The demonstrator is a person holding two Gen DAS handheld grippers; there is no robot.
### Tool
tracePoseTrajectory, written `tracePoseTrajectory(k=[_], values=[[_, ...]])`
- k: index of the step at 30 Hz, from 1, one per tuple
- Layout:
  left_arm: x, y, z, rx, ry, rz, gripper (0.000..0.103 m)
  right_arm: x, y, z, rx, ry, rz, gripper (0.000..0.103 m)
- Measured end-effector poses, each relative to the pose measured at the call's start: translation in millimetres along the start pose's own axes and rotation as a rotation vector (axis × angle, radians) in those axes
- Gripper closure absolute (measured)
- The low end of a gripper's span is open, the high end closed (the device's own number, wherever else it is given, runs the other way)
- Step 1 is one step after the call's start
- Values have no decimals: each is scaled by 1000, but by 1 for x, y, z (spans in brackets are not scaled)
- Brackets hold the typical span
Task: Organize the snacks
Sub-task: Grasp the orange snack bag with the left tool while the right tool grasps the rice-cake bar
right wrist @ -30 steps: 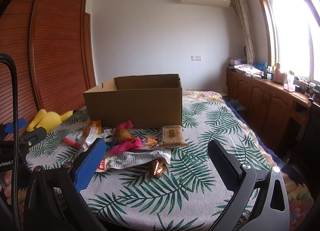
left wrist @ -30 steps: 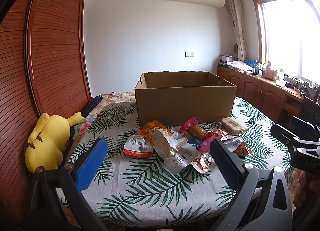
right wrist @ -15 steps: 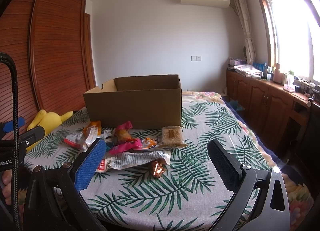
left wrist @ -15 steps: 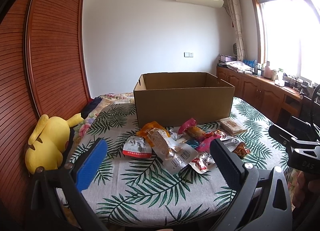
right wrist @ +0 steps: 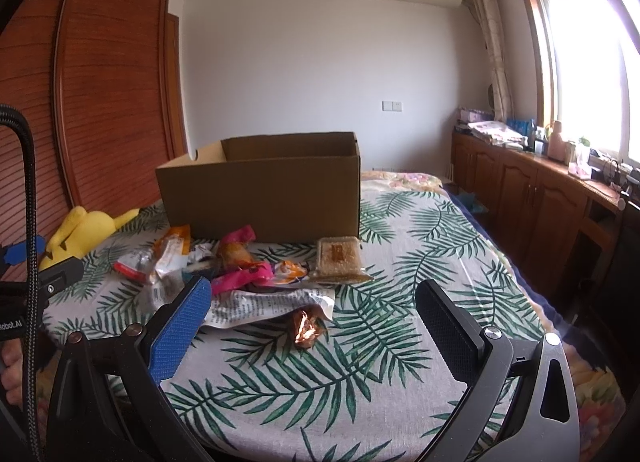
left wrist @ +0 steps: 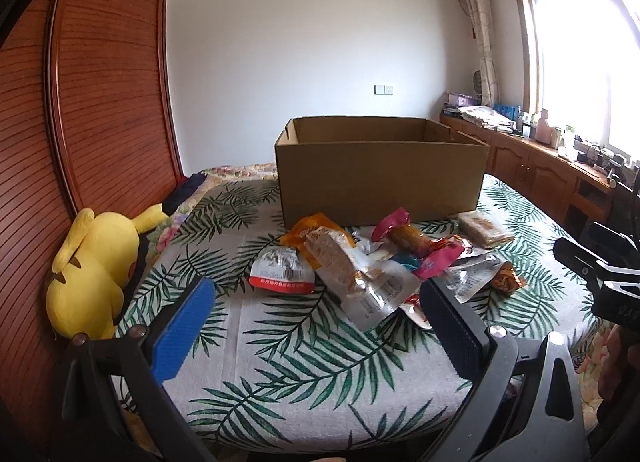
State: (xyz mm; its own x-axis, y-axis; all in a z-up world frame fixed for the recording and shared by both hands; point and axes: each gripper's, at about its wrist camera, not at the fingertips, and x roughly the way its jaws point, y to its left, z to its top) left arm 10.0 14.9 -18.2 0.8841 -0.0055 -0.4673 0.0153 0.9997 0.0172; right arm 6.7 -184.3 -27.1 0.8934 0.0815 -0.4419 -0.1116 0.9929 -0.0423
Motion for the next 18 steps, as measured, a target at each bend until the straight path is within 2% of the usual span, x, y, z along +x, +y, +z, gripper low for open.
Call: tracePoseTrajectory(k=[9, 18], values=[[31, 6, 8, 2, 50, -16, 0, 37, -11, 8, -52, 81, 46, 0], [75, 13, 26, -44, 143, -81, 1, 89, -22, 28, -69, 205, 114, 3]])
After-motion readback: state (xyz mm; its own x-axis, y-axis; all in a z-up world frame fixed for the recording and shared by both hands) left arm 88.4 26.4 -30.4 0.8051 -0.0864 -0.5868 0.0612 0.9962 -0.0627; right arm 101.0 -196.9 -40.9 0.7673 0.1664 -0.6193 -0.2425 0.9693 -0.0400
